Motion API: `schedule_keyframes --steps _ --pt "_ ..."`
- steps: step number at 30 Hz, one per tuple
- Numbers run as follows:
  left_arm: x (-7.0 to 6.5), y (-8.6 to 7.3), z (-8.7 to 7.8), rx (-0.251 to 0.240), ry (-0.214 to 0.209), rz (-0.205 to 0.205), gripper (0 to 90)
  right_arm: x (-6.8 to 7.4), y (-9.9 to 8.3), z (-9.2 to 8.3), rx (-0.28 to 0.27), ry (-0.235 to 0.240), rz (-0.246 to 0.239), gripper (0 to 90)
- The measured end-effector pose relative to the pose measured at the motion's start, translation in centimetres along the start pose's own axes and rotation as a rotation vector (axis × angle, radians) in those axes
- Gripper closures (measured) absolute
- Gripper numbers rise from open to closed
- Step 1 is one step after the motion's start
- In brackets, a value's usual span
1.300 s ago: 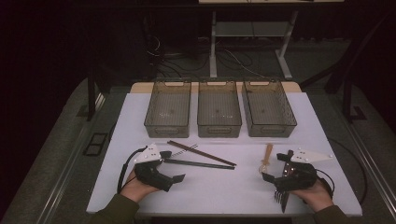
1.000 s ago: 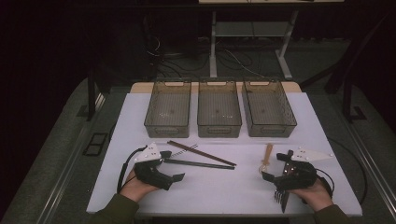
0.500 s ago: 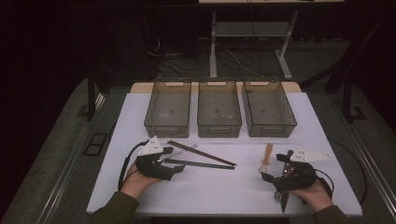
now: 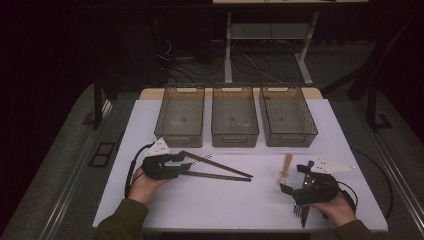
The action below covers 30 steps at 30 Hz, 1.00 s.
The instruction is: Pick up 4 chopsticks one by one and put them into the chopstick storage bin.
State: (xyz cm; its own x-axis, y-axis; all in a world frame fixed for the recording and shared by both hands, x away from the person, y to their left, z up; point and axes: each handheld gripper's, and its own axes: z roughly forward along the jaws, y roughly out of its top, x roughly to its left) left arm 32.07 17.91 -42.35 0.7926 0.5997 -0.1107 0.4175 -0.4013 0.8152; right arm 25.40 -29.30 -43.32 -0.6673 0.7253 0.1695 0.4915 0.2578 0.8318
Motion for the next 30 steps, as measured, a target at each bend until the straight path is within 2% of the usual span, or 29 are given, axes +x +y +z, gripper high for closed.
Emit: schedule_keyframes --steps 2,3,4,6,7,8,10,13,17,21,25,30 --pt "0.2 0.0 0.0 0.008 0.004 -0.007 66.3 0.0 0.0 0.0 0.000 -0.003 -0.003 2.5" --pt "0.2 -0.1 0.1 0.016 0.005 -0.014 66.3 0.0 0.0 0.0 0.000 -0.003 -0.003 2.5" --pt "0.4 -0.2 0.2 0.041 0.019 -0.016 72.9 0.0 0.0 -0.1 0.001 -0.004 -0.003 2.5" --pt "0.5 -0.3 0.2 0.049 0.022 -0.019 79.1 0.0 0.0 -0.1 -0.001 -0.003 -0.004 2.5" --pt "0.6 -0.3 0.2 0.054 0.025 -0.022 79.1 0.0 0.0 -0.1 -0.001 -0.003 -0.004 2.5" --pt "0.7 -0.3 0.1 0.063 0.030 -0.025 85.3 0.0 0.0 -0.1 0.000 -0.004 -0.005 2.5" --pt "0.8 -0.5 0.1 0.074 0.036 -0.040 89.8 0.0 0.0 -0.1 -0.001 -0.005 -0.005 2.5" --pt "1.1 -0.7 0.3 0.117 0.055 -0.038 89.9 0.0 0.0 -0.1 -0.002 -0.005 -0.005 2.5" --pt "1.1 -0.9 0.4 0.139 0.069 -0.046 90.0 0.0 0.0 -0.1 -0.001 -0.005 -0.008 2.5" --pt "1.2 -1.0 0.6 0.176 0.072 -0.035 90.0 0.0 0.0 -0.1 -0.001 -0.006 -0.008 2.5" --pt "1.2 -1.0 0.8 0.196 0.072 -0.022 90.0 0.0 0.0 -0.2 0.000 -0.005 -0.009 2.5" --pt "1.1 -1.1 1.0 0.209 0.069 -0.029 90.0 0.0 0.0 -0.1 -0.001 -0.005 -0.008 2.5"
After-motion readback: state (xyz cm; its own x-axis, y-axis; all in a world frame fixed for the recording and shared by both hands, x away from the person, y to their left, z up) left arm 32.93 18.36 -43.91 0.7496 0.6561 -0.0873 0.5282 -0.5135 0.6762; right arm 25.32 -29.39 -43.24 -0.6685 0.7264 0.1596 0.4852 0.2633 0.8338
